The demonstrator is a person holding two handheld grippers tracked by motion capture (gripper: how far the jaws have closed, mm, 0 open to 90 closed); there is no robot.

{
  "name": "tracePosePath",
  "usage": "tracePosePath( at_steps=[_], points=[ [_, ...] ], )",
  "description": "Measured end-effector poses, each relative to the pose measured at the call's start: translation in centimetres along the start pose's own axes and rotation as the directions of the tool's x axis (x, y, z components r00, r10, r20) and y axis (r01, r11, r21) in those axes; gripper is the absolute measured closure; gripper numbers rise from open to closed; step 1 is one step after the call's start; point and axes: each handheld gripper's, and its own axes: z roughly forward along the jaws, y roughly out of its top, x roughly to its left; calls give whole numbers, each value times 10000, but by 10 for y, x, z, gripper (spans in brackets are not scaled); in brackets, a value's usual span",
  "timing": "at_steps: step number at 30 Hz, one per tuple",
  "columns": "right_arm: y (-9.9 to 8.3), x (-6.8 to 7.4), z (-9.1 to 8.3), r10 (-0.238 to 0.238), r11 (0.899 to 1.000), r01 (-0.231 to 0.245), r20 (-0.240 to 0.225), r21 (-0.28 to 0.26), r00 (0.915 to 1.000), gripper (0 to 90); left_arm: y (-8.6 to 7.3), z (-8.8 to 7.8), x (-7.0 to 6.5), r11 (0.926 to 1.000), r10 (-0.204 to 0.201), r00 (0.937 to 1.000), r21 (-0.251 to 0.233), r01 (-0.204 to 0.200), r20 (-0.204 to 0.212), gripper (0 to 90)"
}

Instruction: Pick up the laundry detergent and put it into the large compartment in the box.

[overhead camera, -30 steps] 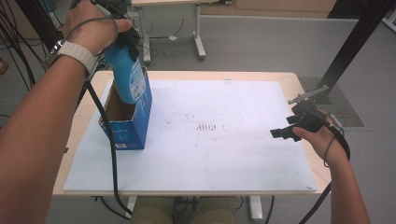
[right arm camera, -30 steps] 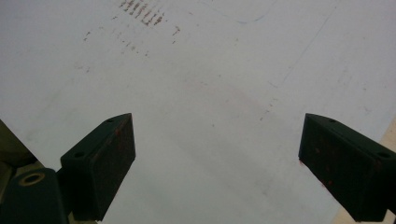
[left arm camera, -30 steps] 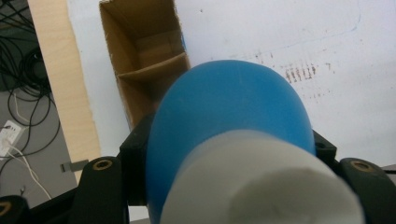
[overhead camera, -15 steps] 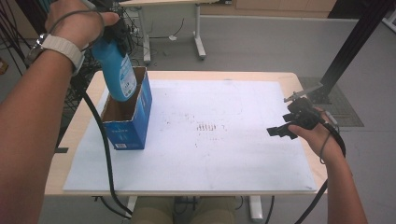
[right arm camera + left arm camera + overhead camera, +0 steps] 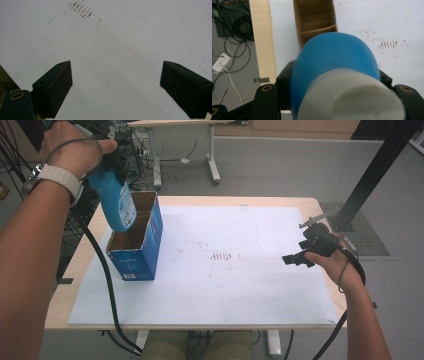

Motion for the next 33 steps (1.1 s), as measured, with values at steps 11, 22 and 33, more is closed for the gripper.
tracePosePath(
  at_steps=[11,22,33],
  points=[
    [0,-2,2,19,10000,-19,1,67,10000,107,3,16,2,9999,-42,10000,102,42,-9,382],
    [-3,-6,7,132,9998,-131,-66,136,9999,107,10,37,3,9994,-10,10000,350,8,46,382],
    [-3,-8,12,196,9996,-193,-135,191,9997,107,12,55,7,9989,-38,10000,474,34,89,382]
  ],
)
